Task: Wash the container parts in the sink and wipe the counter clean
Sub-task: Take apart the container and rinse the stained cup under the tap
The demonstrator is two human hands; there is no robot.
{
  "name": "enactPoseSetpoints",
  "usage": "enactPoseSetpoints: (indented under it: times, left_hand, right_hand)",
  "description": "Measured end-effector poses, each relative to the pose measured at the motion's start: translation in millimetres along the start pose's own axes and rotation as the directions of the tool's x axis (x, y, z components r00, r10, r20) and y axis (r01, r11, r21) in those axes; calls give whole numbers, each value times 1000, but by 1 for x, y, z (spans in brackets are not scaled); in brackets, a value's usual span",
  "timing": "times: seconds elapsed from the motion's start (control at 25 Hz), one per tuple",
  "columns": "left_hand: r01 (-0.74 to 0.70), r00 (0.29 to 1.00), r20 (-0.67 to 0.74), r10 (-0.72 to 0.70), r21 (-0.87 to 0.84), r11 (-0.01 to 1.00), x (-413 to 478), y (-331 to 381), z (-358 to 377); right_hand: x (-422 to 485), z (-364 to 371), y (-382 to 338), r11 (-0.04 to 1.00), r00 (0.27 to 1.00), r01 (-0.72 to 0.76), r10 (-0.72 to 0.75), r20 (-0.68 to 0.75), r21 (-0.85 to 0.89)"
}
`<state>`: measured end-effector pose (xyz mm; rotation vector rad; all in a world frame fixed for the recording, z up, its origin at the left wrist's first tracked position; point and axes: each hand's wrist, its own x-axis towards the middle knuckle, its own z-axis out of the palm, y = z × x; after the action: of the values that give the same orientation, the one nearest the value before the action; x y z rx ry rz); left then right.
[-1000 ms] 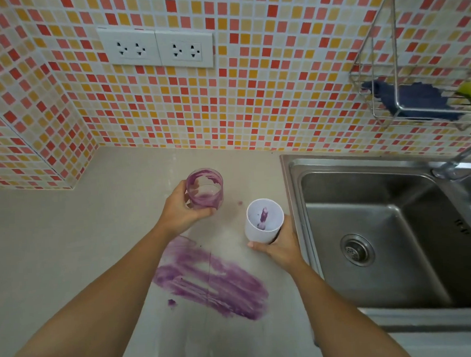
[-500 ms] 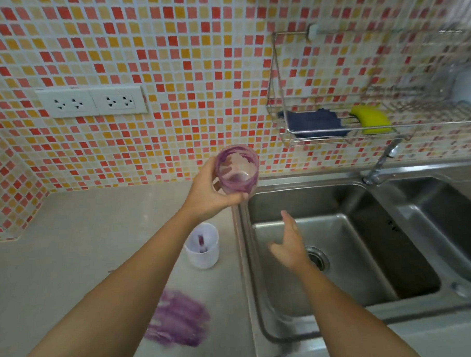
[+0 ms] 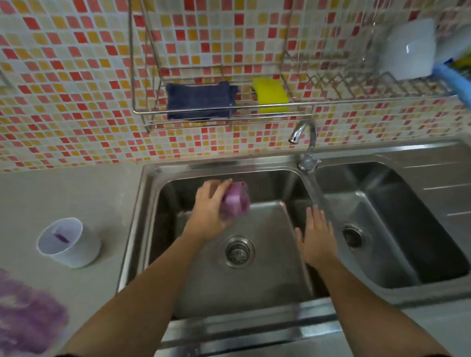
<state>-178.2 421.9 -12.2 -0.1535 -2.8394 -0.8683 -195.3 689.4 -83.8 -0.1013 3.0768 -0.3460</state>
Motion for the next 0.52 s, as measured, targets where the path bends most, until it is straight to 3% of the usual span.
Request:
enactPoseSetpoints:
  times: [0.12, 0.24, 0.44, 0.52]
  left_hand:
    - [17, 996, 78, -38, 254, 967, 12, 3, 31]
    - [-108, 994, 78, 79, 488, 866, 26, 3, 45]
    - [-333, 939, 164, 302, 651, 683, 52, 8, 55]
    - [-358, 927, 162, 340, 657, 664, 57, 11, 57]
  right_hand:
    - [7, 9, 40, 998, 997, -39, 41, 67, -39]
    - [14, 17, 61, 998, 996, -41, 45, 74, -52]
    - [18, 29, 70, 998, 995, -38, 42, 91, -46]
    - [18, 29, 70, 999, 998, -23, 25, 61, -33]
